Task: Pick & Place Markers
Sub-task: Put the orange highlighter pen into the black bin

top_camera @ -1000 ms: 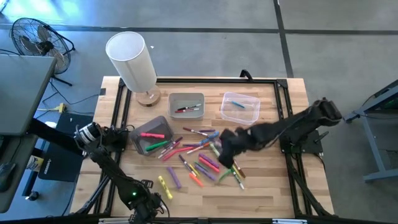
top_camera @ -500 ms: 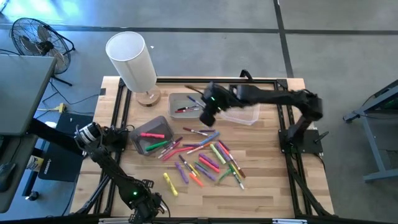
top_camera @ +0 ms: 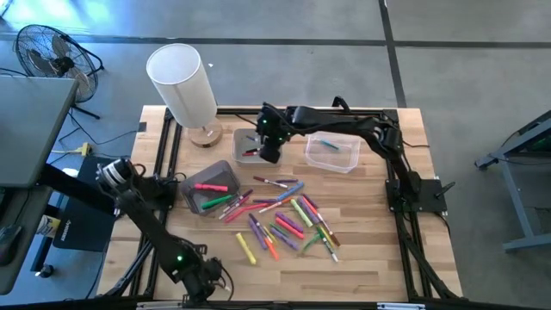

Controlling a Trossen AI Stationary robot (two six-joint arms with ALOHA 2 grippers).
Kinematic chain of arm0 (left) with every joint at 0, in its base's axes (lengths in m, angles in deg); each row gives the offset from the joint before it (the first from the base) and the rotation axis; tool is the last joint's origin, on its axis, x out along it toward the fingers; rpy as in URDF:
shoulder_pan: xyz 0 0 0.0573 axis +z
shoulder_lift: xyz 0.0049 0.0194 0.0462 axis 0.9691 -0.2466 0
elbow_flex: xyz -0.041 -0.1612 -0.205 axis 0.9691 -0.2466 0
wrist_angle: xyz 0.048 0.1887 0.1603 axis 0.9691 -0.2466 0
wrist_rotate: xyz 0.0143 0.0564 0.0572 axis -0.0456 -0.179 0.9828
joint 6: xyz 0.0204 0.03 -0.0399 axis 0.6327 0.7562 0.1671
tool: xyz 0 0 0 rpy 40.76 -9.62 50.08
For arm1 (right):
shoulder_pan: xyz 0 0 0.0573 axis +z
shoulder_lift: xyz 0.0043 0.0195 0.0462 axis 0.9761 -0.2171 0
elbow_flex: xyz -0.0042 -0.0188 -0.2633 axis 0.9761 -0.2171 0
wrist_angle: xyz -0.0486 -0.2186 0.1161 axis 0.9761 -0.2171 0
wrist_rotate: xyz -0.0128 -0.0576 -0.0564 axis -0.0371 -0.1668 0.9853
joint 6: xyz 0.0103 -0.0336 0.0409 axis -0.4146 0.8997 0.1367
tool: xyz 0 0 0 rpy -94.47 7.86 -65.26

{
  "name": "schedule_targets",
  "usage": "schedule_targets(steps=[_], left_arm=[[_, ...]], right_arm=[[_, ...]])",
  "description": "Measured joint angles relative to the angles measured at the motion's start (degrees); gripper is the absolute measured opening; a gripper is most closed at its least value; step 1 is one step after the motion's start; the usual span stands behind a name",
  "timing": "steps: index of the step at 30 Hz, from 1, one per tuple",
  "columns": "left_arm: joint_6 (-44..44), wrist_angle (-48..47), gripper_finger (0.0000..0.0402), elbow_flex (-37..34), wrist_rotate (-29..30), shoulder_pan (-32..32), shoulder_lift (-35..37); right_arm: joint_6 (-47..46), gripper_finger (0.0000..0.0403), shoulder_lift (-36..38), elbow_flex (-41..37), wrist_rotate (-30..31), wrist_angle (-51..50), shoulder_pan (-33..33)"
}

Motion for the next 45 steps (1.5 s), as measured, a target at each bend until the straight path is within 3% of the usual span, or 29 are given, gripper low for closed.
schedule_targets(steps=[7,13,17,20,27,33,38,45], left_arm=[[-0.15,-2.80,0.0000,0.13,3.70,5.94,4.49],[3.93,-3.14,0.0000,0.19,5.07,14.38,5.98],[8.65,-1.79,0.0000,0.17,6.01,20.21,5.98],[12.88,-0.21,0.0000,0.17,7.32,24.06,5.98],[25.55,2.85,0.0000,0.17,7.11,31.76,6.02],[33.74,1.66,0.0000,1.04,6.97,36.39,6.05],[40.70,-2.56,0.0000,6.42,8.85,38.23,6.09],[46.80,-3.69,0.0000,12.48,15.93,40.77,6.09]], right_arm=[[1.86,0.0102,1.58,0.02,-0.60,-5.63,-0.95],[3.43,0.0071,8.59,0.10,-1.82,-15.74,-0.32],[2.87,0.0019,17.77,-5.04,-1.99,-17.27,2.15],[0.29,0.0006,27.72,-13.42,-1.97,-15.96,4.30],[-12.69,0.0002,53.67,-35.86,6.65,-12.85,13.64],[-31.16,0.0001,69.67,-51.13,11.31,-12.74,23.77],[-46.05,0.0001,74.88,-61.39,13.30,-12.57,33.44],[-64.76,0.0000,71.24,-70.85,15.44,-5.48,43.81]])
